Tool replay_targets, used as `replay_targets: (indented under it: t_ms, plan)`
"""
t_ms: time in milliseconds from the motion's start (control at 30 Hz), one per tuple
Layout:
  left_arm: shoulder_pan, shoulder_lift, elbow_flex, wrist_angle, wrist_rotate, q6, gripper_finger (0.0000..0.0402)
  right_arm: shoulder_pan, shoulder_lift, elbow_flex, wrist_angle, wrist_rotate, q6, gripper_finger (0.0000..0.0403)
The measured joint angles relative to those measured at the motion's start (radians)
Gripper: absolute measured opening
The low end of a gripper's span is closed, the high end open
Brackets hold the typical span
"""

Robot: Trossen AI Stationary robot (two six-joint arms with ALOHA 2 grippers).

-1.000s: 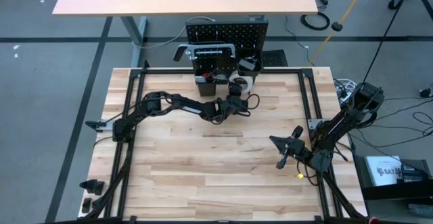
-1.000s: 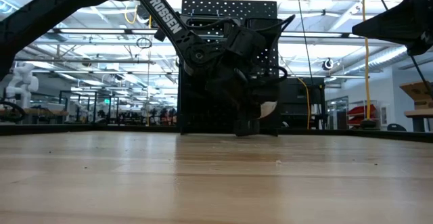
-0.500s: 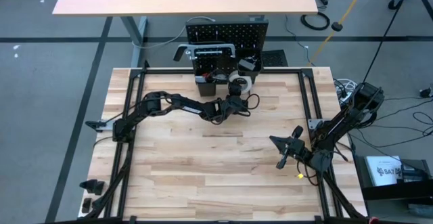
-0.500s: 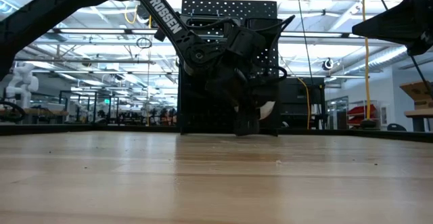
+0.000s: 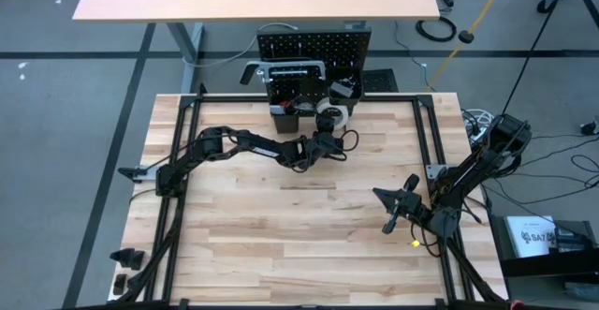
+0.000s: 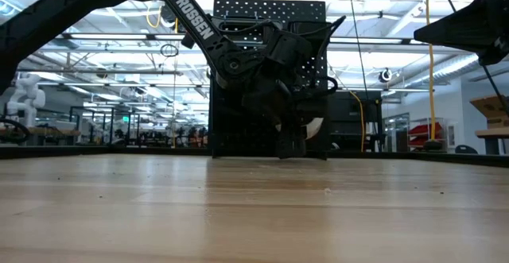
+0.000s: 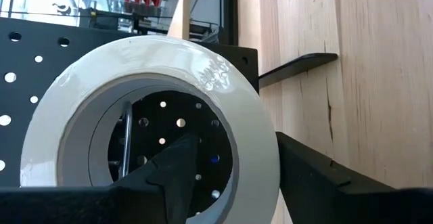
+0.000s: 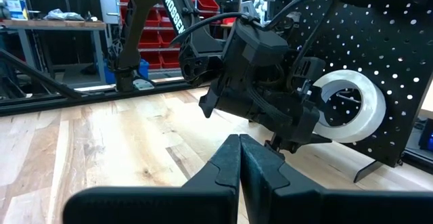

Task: Hang tools onto peg board
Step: Hang the white tape on the black peg board

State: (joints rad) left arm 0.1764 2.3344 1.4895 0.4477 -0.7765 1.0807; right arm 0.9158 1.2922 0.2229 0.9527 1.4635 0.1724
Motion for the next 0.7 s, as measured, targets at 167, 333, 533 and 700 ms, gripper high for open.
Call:
replay_targets:
  t_ms: [167,333,533,700]
  plan:
    - [0.0,0.0,0.0,0.0,0.0,0.028,0.0193,0.0,0.0,0.0,0.0,0.0,0.003,0.0]
    - [0.0,0.0,0.0,0.0,0.0,0.036,0.0193,0.0,0.0,0.0,0.0,-0.001,0.003,0.0]
    - [0.0,0.0,0.002,-0.005,0.009,0.085,0.0193,0.0,0.0,0.0,0.0,-0.004,0.004,0.0]
    - [0.0,0.0,0.009,-0.008,0.011,0.084,0.0193,0.0,0.0,0.0,0.002,-0.004,0.003,0.0]
